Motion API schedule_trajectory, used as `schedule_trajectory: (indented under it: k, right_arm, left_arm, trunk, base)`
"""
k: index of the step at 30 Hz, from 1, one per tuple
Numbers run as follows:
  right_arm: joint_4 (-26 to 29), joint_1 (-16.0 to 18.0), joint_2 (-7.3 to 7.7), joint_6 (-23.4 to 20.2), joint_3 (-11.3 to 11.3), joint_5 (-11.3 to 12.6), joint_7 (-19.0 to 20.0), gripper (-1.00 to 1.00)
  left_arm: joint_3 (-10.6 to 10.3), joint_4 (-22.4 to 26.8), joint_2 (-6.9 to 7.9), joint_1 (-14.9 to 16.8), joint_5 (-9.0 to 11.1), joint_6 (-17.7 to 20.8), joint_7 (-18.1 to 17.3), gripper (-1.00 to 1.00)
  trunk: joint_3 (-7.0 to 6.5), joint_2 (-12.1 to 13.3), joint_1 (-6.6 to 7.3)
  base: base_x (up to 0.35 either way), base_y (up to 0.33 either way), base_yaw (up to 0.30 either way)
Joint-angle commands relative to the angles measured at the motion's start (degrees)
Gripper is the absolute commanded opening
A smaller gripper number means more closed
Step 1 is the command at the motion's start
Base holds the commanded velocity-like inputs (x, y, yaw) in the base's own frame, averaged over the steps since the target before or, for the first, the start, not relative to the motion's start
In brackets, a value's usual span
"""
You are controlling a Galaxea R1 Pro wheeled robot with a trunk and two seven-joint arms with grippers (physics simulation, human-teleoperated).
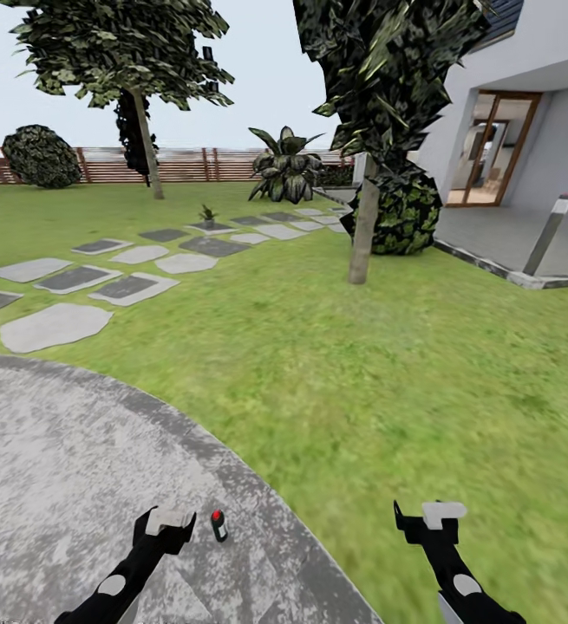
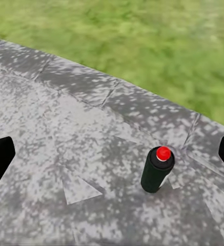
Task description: Pick up the pesticide atomizer in the garden and spray insectifuge to fully cover both potted plants in the garden.
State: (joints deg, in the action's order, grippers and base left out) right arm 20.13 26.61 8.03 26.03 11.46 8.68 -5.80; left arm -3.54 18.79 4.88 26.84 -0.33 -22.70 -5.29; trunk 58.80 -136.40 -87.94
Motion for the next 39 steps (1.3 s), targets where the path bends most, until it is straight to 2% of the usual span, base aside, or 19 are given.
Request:
schedule_trajectory:
  k: [1, 6, 12, 19, 21, 23, 27, 31, 33, 36, 39]
  right_arm:
    - [0.00, 0.02, 0.05, 0.16, 0.49, 0.55, -0.27, 1.00]
    - [-0.01, 0.01, 0.05, 0.16, 0.49, 0.55, -0.27, 1.00]
    - [-0.01, 0.01, 0.05, 0.16, 0.49, 0.55, -0.18, 1.00]
    - [0.54, 0.02, -0.10, 0.06, 0.46, 0.51, -0.33, 1.00]
    - [1.78, 0.05, -0.11, -0.01, 0.44, 0.53, -0.25, 1.00]
    - [5.36, 0.14, -0.10, -0.22, 0.42, 0.51, -0.11, 1.00]
    - [12.06, 0.76, 0.11, -4.49, 0.41, 0.54, -0.03, 1.00]
    - [16.58, 1.48, 0.40, -11.86, 0.26, 0.53, -0.01, 1.00]
    - [17.19, 1.58, 0.48, -13.54, 0.20, 0.50, 0.01, 1.00]
    - [17.72, 1.68, 0.61, -14.93, 0.27, 0.47, 0.07, 1.00]
    - [17.74, 1.69, 0.66, -15.16, 0.47, 0.37, 0.04, 1.00]
  left_arm:
    - [-0.32, -0.04, 0.04, 0.05, -0.03, -0.23, 0.15, 1.00]
    - [-0.25, 0.01, 0.04, 0.05, 0.03, -0.27, 0.19, 1.00]
    - [-0.33, 0.09, -0.04, 0.03, -0.01, -0.48, 0.19, 1.00]
    - [-0.23, 0.05, 0.01, 0.05, -0.02, -0.43, 0.19, 1.00]
    - [-0.32, 0.41, -0.08, 0.27, -0.05, -0.35, 0.21, 1.00]
    - [-0.45, 1.27, -0.19, 0.71, -0.12, -0.19, 0.30, 1.00]
    - [-0.55, 2.50, -0.22, 1.73, -0.18, 0.06, 0.68, 1.00]
    - [-0.49, 2.74, -0.29, 2.84, -0.08, 0.04, 0.78, 1.00]
    - [-0.50, 3.09, -0.84, 3.13, -0.03, -0.08, 0.82, 1.00]
    - [-0.77, 3.80, -3.78, 4.05, -0.61, -0.17, 1.36, 1.00]
    - [-0.96, 4.16, -4.84, 4.97, -1.57, -0.17, 3.52, 1.00]
  trunk:
    - [0.05, -0.02, 0.00]
    - [0.05, -0.02, 0.00]
    - [0.05, -0.02, 0.00]
    - [1.31, -2.83, -1.54]
    - [1.66, -3.63, -1.98]
    - [2.02, -4.43, -2.42]
    - [2.74, -6.03, -3.29]
    - [3.54, -6.86, -3.79]
    - [3.99, -6.89, -3.84]
    - [4.65, -6.93, -3.91]
    - [5.32, -6.97, -3.99]
  base:
    - [0.170, -0.263, 0.276]
    - [0.227, -0.237, 0.245]
    - [0.026, -0.021, 0.016]
    - [0.000, 0.000, 0.000]
    - [0.000, 0.000, 0.000]
    - [0.000, 0.000, 0.000]
    - [0.000, 0.000, 0.000]
    - [0.000, 0.000, 0.000]
    - [0.000, 0.000, 0.000]
    - [0.000, 0.000, 0.000]
    - [0.000, 0.000, 0.000]
